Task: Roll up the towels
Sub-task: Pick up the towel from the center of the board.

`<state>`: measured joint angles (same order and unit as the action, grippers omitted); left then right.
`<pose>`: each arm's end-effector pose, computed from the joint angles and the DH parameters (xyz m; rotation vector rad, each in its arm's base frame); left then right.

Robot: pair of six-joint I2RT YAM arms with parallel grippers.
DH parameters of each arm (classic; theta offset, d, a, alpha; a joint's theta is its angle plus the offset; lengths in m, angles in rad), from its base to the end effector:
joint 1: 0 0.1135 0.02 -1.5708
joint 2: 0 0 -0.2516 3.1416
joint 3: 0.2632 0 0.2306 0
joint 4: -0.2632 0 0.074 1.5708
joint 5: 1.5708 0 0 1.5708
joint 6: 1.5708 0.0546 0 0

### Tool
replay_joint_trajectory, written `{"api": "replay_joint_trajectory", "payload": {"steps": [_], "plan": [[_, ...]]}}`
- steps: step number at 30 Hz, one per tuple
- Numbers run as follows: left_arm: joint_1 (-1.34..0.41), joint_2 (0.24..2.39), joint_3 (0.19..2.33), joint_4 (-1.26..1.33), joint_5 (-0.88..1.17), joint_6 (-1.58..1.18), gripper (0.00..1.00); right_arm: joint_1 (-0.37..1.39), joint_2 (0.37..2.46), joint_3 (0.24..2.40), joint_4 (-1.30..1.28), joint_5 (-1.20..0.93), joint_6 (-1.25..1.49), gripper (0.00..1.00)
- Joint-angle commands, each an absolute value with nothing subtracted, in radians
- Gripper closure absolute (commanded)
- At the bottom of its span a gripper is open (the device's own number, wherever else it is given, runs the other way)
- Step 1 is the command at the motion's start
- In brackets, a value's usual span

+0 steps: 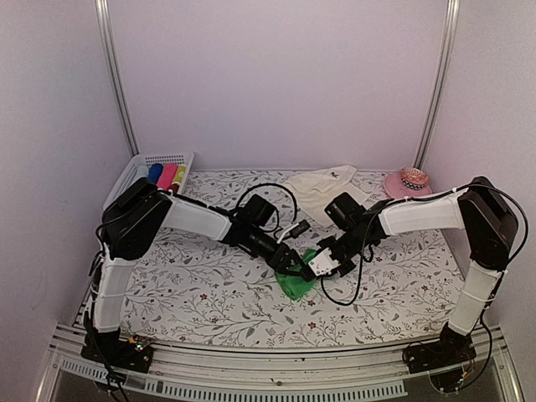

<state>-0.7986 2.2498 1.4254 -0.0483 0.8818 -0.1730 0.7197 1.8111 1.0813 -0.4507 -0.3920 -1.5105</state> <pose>0.2790 -0.3468 0.1033 1.1931 2.2757 -1.4871 0.2368 0.2353 0.1390 -2.3989 1.0611 0.2807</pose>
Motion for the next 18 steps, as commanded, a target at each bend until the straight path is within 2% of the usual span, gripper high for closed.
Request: {"api": "replay_joint_trajectory", "payload": {"steps": [1, 11, 18], "plan": [[-0.844, 2.316, 1.414, -0.194, 0.899, -0.163, 0.04, 0.728, 1.843, 1.076, -0.502, -0.344, -1.477, 0.80], [-0.883, 2.317, 1.454, -0.304, 0.799, -0.120, 0.19, 0.728, 1.888, 1.129, -0.544, -0.348, -1.422, 0.79], [-0.904, 2.312, 1.469, -0.327, 0.817, -0.102, 0.18, 0.728, 1.917, 1.155, -0.543, -0.319, -1.391, 0.79]]}}
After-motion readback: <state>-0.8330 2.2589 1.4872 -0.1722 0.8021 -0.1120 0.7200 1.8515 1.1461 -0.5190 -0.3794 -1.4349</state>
